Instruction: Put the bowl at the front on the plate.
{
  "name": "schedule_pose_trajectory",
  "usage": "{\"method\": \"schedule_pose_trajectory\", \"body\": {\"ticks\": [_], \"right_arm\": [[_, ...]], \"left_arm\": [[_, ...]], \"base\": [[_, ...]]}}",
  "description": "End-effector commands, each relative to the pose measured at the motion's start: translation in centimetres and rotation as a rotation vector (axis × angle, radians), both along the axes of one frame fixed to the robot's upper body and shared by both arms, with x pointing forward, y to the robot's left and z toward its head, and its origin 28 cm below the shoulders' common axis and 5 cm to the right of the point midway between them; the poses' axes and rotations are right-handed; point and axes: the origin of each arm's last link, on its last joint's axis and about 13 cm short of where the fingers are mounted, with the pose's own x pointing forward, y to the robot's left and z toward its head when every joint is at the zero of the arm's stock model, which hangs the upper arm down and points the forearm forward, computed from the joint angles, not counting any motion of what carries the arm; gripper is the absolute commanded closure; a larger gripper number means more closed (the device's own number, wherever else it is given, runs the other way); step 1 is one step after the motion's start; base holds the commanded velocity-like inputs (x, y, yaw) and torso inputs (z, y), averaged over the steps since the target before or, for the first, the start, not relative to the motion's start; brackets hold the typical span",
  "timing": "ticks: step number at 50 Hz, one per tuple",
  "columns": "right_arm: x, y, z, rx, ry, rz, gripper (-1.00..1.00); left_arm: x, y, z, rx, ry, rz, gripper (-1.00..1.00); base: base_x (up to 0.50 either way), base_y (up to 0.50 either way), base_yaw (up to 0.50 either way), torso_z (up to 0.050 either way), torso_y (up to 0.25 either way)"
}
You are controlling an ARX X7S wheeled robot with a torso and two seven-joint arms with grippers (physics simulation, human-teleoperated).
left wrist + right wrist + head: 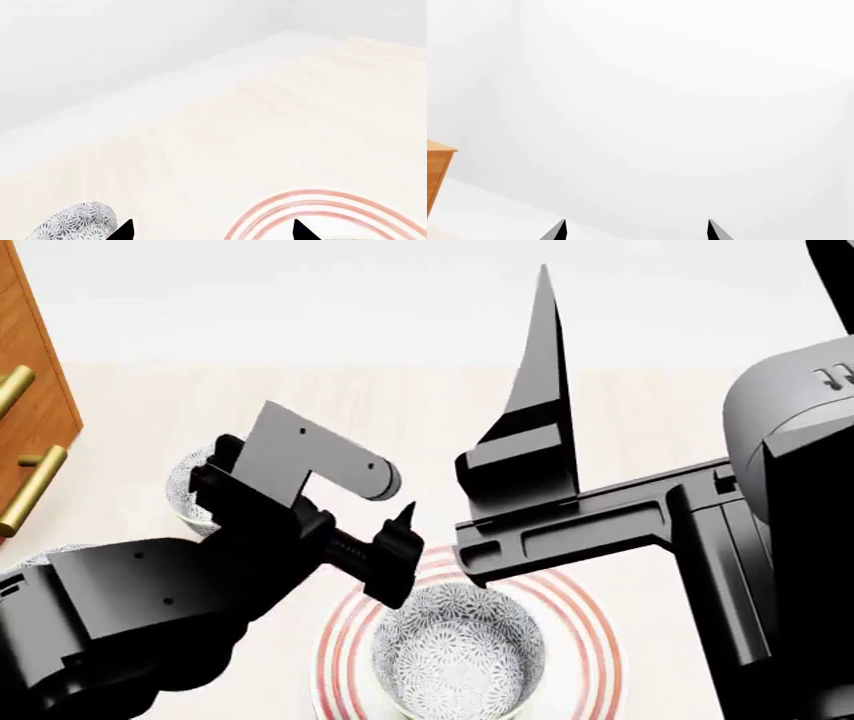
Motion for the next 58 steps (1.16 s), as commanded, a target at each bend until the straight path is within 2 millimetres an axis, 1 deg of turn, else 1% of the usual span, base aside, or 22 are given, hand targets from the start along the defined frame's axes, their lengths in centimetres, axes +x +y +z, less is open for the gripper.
{"method": "schedule_pose_trajectory", "body": {"ticks": [1, 4, 14, 17, 22, 23, 27, 30, 39, 41, 47, 51, 52, 55, 58], "right_arm": [[-0.2, -0.2, -0.4, 0.009, 0.003, -0.009, -1.0], [-0.2, -0.2, -0.6, 0.012, 0.006, -0.01, -1.0], [0.0, -0.3, -1.0, 0.019, 0.014, -0.013, -1.0], [0.0, -0.3, -1.1, 0.021, 0.017, -0.013, -1.0], [0.1, -0.2, -1.2, 0.021, 0.018, -0.011, -1.0], [0.1, -0.2, -1.3, 0.022, 0.017, -0.011, -1.0], [0.1, -0.1, -1.4, 0.023, 0.017, -0.01, -1.0], [0.1, -0.2, -1.5, 0.023, 0.02, -0.013, -1.0], [0.2, 0.0, -1.6, 0.018, 0.025, -0.01, -1.0], [0.3, 0.1, -1.7, 0.018, 0.026, -0.008, -1.0], [0.4, 0.3, -1.9, 0.015, 0.028, 0.003, -1.0], [0.4, 0.4, -2.2, 0.009, 0.034, 0.001, -1.0], [0.4, 0.4, -2.2, 0.009, 0.034, 0.001, -1.0], [0.3, 0.6, -1.9, 0.004, 0.028, 0.013, -1.0], [0.3, 0.7, -1.8, -0.004, 0.03, 0.013, -1.0]], "left_arm": [[0.7, 2.2, 0.9, -0.127, -0.063, 0.135, -1.0], [0.5, 2.7, 0.9, -0.134, -0.106, 0.17, -1.0], [-1.1, 3.6, 1.3, -0.182, -0.142, 0.174, -1.0], [-1.9, 3.8, 1.7, -0.193, -0.168, 0.163, -1.0], [-2.4, 4.0, 2.0, -0.203, -0.184, 0.164, -1.0], [-3.1, 4.2, 2.2, -0.201, -0.221, 0.164, -1.0], [-3.9, 4.3, 2.6, -0.208, -0.237, 0.148, -1.0], [-5.0, 4.5, 3.0, -0.225, -0.261, 0.128, -1.0], [-7.0, 4.9, 3.5, -0.247, -0.302, 0.108, -1.0], [-7.6, 5.0, 3.3, -0.253, -0.313, 0.095, -1.0], [-8.5, 5.2, 3.4, -0.264, -0.342, 0.096, -1.0], [-9.6, 5.4, 3.6, -0.284, -0.363, 0.082, -1.0], [-9.6, 5.4, 3.6, -0.284, -0.363, 0.082, -1.0], [-10.8, 5.5, 3.9, -0.3, -0.383, 0.066, -1.0], [-11.3, 5.6, 4.1, -0.306, -0.389, 0.061, -1.0]], "base": [[0.0, 0.0, 0.0, 0.0, 0.0], [0.0, 0.0, 0.0, 0.0, 0.0], [0.0, 0.0, 0.0, 0.0, 0.0], [0.0, 0.0, 0.0, 0.0, 0.0], [0.0, 0.0, 0.0, 0.0, 0.0], [0.0, 0.0, 0.0, 0.0, 0.0], [0.0, 0.0, 0.0, 0.0, 0.0], [0.0, 0.0, 0.0, 0.0, 0.0], [0.0, 0.0, 0.0, 0.0, 0.0], [0.0, 0.0, 0.0, 0.0, 0.0], [0.0, 0.0, 0.0, 0.0, 0.0], [0.0, 0.0, 0.0, 0.0, 0.0], [0.0, 0.0, 0.0, 0.0, 0.0], [0.0, 0.0, 0.0, 0.0, 0.0], [0.0, 0.0, 0.0, 0.0, 0.0]]}}
